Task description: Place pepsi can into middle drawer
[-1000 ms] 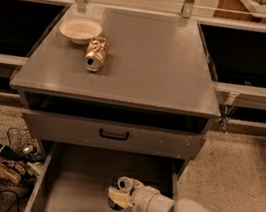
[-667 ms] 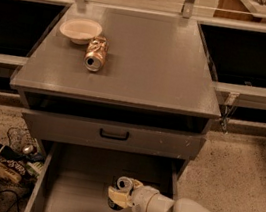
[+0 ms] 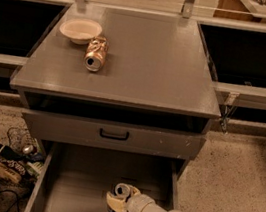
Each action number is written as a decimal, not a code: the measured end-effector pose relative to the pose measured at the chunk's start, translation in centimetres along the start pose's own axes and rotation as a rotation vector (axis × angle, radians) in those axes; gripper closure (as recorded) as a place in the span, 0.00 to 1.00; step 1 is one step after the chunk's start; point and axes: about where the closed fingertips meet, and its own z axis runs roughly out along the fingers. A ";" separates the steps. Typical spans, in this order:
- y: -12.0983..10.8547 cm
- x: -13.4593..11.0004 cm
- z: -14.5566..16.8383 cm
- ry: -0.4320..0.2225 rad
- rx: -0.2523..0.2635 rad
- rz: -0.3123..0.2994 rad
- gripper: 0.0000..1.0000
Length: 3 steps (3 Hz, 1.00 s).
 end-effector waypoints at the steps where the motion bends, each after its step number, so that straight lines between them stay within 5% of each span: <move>1: 0.0 0.0 0.0 0.000 0.000 0.000 1.00; 3: -0.9 1.1 1.5 0.011 0.048 -0.003 1.00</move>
Offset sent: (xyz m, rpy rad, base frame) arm 0.0052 0.0032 -0.0286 -0.0410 0.0143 -0.0486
